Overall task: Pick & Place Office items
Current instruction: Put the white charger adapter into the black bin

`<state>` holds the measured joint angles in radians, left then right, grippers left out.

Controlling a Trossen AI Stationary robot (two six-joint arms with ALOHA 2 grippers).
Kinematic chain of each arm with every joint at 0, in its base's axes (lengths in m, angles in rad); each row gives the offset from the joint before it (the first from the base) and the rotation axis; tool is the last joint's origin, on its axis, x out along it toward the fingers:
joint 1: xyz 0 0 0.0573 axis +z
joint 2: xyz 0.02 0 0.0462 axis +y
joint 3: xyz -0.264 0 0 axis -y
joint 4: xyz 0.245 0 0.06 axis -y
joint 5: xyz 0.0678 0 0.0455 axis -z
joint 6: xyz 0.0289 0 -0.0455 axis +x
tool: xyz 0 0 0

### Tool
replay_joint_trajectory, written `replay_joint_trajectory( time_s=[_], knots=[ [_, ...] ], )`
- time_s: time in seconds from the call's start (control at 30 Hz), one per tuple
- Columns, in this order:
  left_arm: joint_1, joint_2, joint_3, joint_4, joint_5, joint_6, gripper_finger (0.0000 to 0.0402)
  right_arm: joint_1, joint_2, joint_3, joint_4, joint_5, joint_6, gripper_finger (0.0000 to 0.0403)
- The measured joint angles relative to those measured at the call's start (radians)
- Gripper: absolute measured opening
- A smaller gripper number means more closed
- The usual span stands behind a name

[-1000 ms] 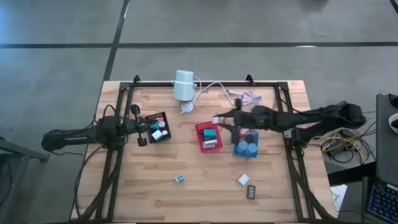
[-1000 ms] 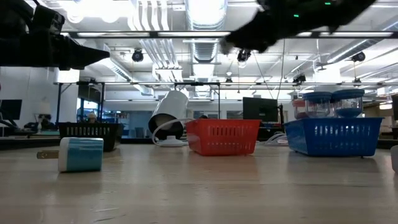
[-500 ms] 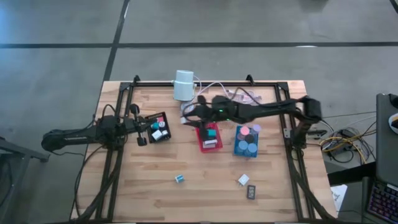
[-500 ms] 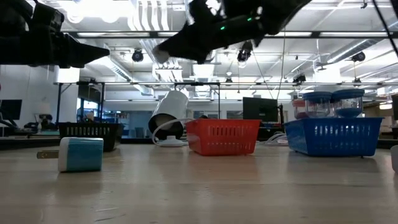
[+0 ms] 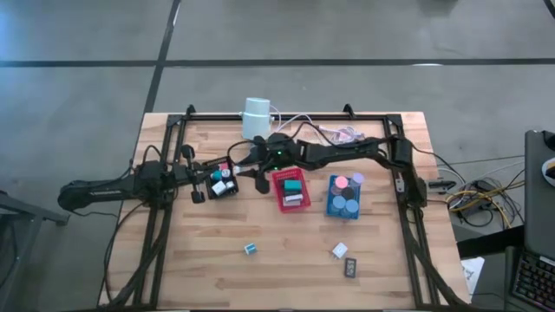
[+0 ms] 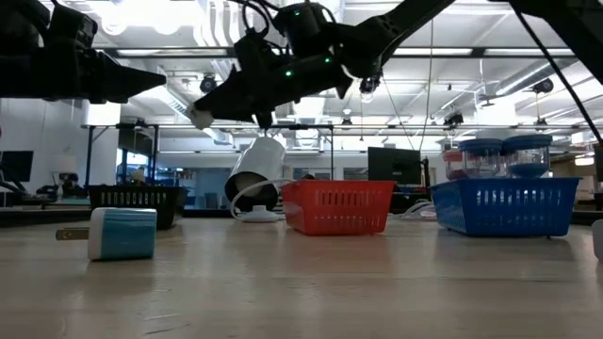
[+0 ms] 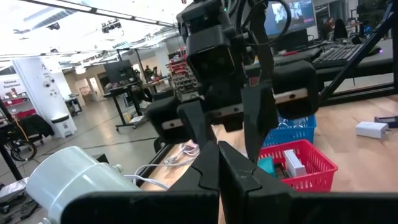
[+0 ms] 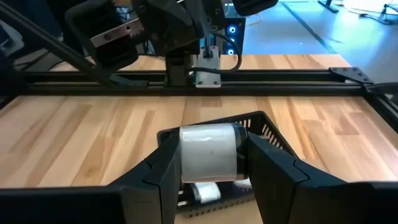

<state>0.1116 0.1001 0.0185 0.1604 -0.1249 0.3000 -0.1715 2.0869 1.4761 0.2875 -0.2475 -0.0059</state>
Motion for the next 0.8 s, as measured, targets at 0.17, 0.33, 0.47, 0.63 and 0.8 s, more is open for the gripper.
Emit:
replay_joint_trajectory(
  time_s=[0.17, 0.33, 0.47, 0.63, 0.8],
  knots=[
    [0.000, 0.000, 0.000, 0.000, 0.000, 0.000, 0.0000, -0.001, 0.075, 0.082, -0.031, -0.074, 0.013, 0.0144],
    [0.000, 0.000, 0.000, 0.000, 0.000, 0.000, 0.0000, 0.002, 0.153, 0.164, -0.076, -0.094, 0.037, 0.0145],
    [0.000, 0.000, 0.000, 0.000, 0.000, 0.000, 0.0000, 0.000, 0.217, 0.227, -0.075, -0.077, 0.082, 0.0145],
    [0.000, 0.001, 0.000, 0.000, 0.000, 0.000, 0.0000, 0.001, 0.284, 0.293, -0.078, -0.067, 0.092, 0.0145],
    [0.000, 0.001, 0.000, -0.003, 0.000, 0.000, 0.0000, 0.003, 0.333, 0.366, -0.152, -0.065, 0.078, 0.0146]
  ],
)
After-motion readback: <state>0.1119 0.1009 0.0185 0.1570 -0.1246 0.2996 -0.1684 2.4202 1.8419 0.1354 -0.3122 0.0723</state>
